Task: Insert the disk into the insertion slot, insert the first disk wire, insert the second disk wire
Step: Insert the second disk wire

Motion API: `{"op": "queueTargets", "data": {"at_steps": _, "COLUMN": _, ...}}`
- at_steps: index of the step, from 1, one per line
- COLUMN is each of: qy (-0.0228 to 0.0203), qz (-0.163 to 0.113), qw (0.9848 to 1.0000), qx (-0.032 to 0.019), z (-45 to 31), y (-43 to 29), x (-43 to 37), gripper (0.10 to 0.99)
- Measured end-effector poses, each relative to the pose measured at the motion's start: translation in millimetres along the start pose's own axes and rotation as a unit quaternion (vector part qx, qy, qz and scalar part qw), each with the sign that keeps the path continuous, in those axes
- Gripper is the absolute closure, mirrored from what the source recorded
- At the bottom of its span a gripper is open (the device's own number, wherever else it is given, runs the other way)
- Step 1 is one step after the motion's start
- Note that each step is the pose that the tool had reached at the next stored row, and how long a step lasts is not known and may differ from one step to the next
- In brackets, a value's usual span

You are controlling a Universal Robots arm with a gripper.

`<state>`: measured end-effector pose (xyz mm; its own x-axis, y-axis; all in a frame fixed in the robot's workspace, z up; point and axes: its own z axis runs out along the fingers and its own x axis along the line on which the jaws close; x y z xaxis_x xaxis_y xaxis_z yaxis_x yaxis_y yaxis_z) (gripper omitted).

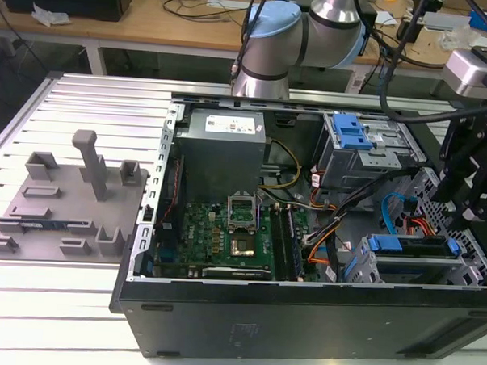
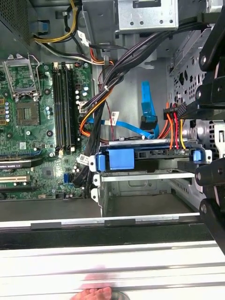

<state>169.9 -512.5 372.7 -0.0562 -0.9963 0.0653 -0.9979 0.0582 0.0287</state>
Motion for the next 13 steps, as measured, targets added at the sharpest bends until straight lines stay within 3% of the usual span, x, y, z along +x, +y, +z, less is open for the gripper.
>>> {"op": "queueTargets", "data": {"at_steps": 10, "qy": 0.0019, "qz": 0.0, "qw": 1.0, "qx": 0.0, "z": -0.5, "y": 0.1, "x": -2.9, "gripper": 0.604}}
{"op": "queueTargets", "data": {"at_steps": 11, "qy": 0.0086, "qz": 0.0, "qw": 1.0, "qx": -0.0001, "z": -0.9, "y": 0.2, "x": -6.1, "gripper": 0.604}}
{"op": "queueTargets", "data": {"at_steps": 13, "qy": 0.045, "qz": 0.001, "qw": 0.999, "qx": 0.0004, "z": -4.3, "y": 1.3, "x": -22.0, "gripper": 0.604}}
